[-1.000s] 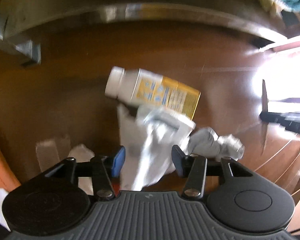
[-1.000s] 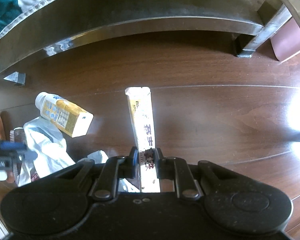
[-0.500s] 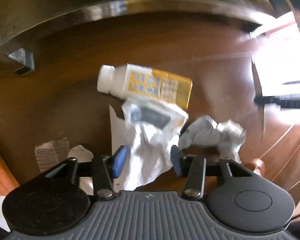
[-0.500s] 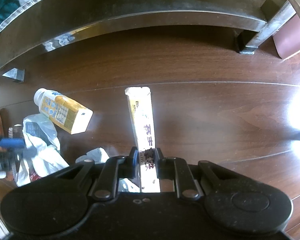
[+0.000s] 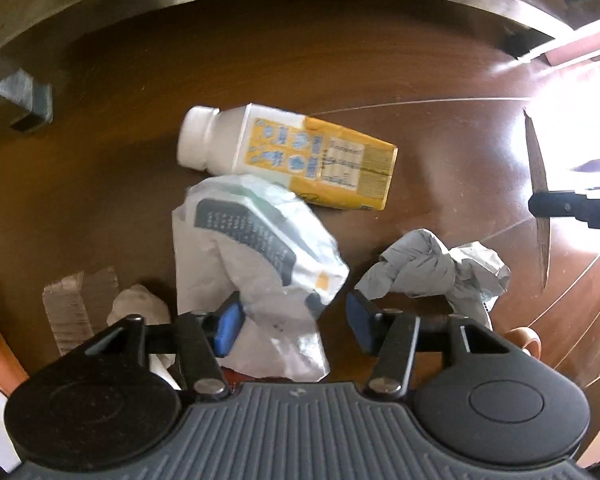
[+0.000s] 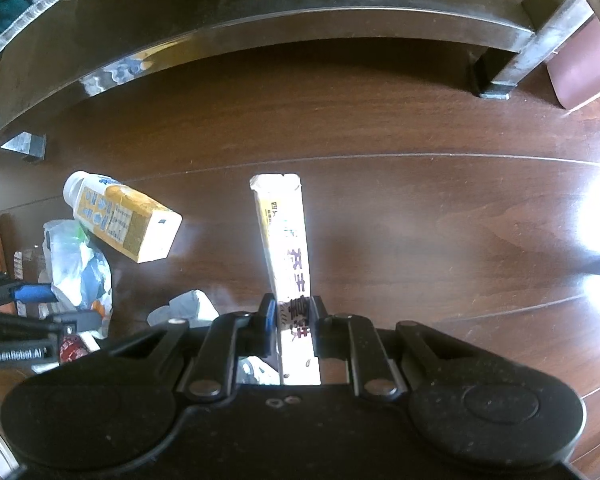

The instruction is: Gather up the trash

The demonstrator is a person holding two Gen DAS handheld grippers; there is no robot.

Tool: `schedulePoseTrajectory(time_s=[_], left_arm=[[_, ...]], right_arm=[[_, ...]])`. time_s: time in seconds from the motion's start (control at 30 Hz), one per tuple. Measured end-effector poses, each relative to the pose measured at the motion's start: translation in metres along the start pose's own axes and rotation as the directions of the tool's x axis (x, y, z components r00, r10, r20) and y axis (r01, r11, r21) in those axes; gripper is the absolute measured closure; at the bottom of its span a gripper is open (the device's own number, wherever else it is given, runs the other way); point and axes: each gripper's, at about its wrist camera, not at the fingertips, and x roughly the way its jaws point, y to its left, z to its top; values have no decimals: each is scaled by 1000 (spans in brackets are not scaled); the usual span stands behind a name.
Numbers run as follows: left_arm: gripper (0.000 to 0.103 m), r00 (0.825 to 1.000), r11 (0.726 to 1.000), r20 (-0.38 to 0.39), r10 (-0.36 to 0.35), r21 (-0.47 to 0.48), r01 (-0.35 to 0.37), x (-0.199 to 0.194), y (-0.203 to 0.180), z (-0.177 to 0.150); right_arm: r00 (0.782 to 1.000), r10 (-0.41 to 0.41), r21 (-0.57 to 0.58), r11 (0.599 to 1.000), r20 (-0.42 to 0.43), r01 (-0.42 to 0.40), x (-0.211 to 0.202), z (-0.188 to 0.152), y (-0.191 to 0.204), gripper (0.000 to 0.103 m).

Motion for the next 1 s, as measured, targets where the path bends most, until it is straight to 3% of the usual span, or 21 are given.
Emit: schedulePoseTrajectory(time_s=[0.3, 0.43, 0.7, 1.0], left_arm=[[52, 999, 998, 6, -42, 36, 41, -27, 13, -10], [52, 1000, 999, 12, -10, 45, 10, -32, 19, -6], [52, 1000, 985, 13, 24, 170, -26, -50, 38, 4], [52, 999, 972, -16, 41, 233, -37, -30, 39, 6]], right_arm=[[1000, 2, -9, 1000, -1, -2, 0, 0, 1, 87], [1000, 4, -8, 1000, 1, -4, -1, 0, 0, 87], [1000, 11, -7, 1000, -6, -11, 0, 0, -1, 87], [1000, 6, -10, 1000, -14, -6, 1, 0, -2, 87]])
